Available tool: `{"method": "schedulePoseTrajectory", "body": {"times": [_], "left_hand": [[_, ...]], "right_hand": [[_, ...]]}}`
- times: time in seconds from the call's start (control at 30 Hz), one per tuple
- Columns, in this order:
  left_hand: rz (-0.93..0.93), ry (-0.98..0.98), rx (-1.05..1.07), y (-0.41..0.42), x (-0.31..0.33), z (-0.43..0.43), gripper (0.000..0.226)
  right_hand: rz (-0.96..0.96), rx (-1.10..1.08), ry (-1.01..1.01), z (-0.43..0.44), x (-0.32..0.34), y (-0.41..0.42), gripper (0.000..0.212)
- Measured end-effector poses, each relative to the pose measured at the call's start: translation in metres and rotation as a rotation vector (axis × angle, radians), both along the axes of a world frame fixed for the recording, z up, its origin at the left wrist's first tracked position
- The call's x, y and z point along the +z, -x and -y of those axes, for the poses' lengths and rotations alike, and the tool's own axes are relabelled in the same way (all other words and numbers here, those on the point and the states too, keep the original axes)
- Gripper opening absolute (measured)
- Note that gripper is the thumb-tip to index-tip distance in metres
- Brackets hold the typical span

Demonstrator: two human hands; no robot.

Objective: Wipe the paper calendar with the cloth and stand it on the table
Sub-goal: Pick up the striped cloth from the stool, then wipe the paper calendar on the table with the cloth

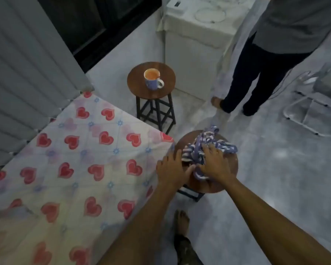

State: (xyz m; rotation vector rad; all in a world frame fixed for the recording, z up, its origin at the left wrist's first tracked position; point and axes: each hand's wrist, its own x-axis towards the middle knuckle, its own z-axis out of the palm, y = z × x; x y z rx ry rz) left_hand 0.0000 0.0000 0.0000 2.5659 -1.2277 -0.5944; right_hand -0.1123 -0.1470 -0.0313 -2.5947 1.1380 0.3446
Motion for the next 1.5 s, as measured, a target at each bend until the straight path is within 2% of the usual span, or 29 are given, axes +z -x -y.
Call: {"method": "schedulePoseTrajectory", "body": {"times": [0.1,0.17,0.27,0.43,0.53,0.63,0.77,0.93,1.1,1.27,1.43,1.5], "left_hand": [[0.039,-0.062,0.020,-0.002,-0.015,0.026,0.085],[0.046,-0.077,0.023,-0.003,-0.021,0.033,0.083],[0.050,-0.034,0.067,0.000,-0.027,0.034,0.077],[0.009,-0.117,0.079,-0.002,-0.034,0.019,0.085],[0.051,-0.088,0.077,-0.002,-0.025,0.008,0.083],[0.087,-0.065,0.078,-0.006,-0.012,-0.007,0.080],[0.113,-0.011,0.099,-0.021,0.012,-0.040,0.081],[0.242,0.073,0.176,-0.048,0.048,-0.125,0.084],[0.249,0.082,0.331,-0.091,0.080,-0.254,0.082],[0.284,0.083,0.480,-0.132,0.103,-0.392,0.086],[0.525,0.136,0.581,-0.157,0.121,-0.495,0.084],[0.508,0.093,0.655,-0.166,0.118,-0.531,0.084]], "right_hand": [[-0.045,-0.016,0.026,0.018,-0.021,-0.009,0.102],[-0.068,-0.014,-0.022,0.019,-0.031,-0.014,0.101],[-0.056,-0.029,-0.068,0.023,-0.041,-0.019,0.090],[-0.026,-0.029,-0.108,0.013,-0.033,-0.024,0.062],[0.070,-0.142,-0.176,-0.003,-0.022,-0.024,0.053],[0.186,-0.157,-0.174,-0.022,-0.006,-0.022,0.057],[0.414,-0.227,-0.207,-0.062,0.029,-0.026,0.039],[0.529,-0.096,-0.164,-0.140,0.080,-0.053,0.041],[0.516,0.093,-0.112,-0.256,0.113,-0.102,0.048],[0.579,0.167,-0.238,-0.372,0.122,-0.144,0.050],[0.631,0.097,-0.399,-0.466,0.109,-0.158,0.061],[0.648,0.102,-0.465,-0.495,0.104,-0.162,0.055]]}}
